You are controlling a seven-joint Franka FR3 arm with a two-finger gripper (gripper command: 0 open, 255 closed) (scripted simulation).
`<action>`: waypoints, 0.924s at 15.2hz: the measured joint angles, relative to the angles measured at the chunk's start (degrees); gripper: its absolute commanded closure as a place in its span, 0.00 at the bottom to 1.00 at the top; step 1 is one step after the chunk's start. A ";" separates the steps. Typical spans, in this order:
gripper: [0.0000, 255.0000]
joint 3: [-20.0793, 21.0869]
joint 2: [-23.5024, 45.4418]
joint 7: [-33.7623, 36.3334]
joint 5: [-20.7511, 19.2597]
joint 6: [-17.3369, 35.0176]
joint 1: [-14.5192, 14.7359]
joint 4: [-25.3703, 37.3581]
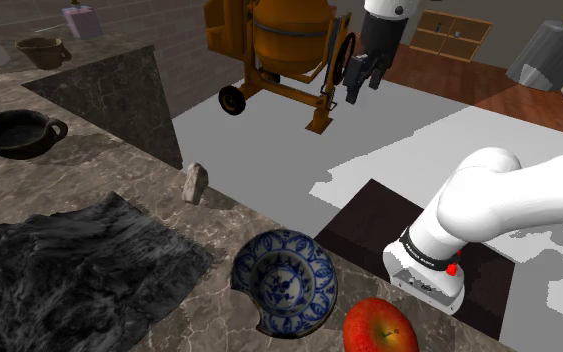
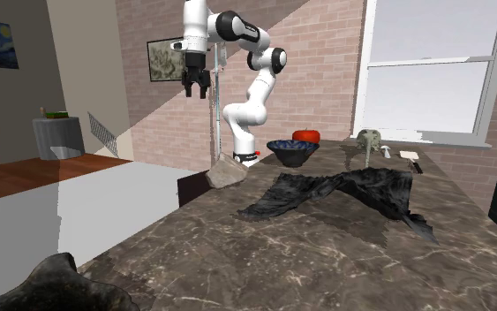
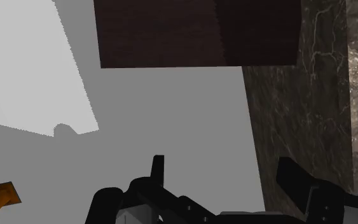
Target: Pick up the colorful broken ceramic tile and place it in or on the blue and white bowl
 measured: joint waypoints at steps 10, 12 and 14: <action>0.00 12.25 5.94 20.27 7.93 4.40 -0.06 1.12; 0.00 15.54 8.97 25.53 9.48 6.23 -0.41 2.36; 0.00 18.45 11.87 30.60 10.50 7.17 -1.00 4.46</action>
